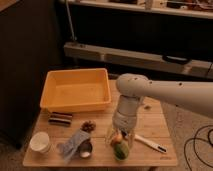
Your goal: Place pepper in tray
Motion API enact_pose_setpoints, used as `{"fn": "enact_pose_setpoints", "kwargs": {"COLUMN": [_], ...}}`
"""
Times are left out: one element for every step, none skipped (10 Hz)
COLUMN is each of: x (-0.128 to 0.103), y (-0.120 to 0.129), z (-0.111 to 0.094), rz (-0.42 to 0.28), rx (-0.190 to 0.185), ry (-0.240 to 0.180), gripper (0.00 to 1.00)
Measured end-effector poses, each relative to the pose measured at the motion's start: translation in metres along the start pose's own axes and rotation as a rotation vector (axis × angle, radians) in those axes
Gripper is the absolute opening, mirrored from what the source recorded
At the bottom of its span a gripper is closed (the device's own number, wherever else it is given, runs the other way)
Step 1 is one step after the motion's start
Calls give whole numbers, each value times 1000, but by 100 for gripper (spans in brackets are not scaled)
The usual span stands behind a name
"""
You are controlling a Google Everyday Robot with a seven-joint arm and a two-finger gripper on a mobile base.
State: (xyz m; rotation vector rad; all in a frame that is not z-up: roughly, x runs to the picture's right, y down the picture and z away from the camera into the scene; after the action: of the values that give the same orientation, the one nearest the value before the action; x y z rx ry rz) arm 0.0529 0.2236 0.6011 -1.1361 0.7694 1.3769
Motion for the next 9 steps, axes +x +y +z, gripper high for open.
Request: {"fn": "enact_pose_setpoints", "kwargs": {"x": [-2, -5, -7, -8, -10, -11, -12, -14, -17], "y": [0, -1, -2, -4, -5, -5, -6, -7, -9], "z": [-1, -2, -3, -4, -4, -3, -2, -1, 0], "rz": [-2, -7, -8, -7, -8, -11, -13, -16, -19], "rx": [2, 9, 12, 14, 15, 16, 13, 9, -2], "ry": [-2, 0, 2, 5, 11, 16, 19, 21, 24], "gripper": [65, 65, 65, 65, 65, 65, 65, 65, 65]}}
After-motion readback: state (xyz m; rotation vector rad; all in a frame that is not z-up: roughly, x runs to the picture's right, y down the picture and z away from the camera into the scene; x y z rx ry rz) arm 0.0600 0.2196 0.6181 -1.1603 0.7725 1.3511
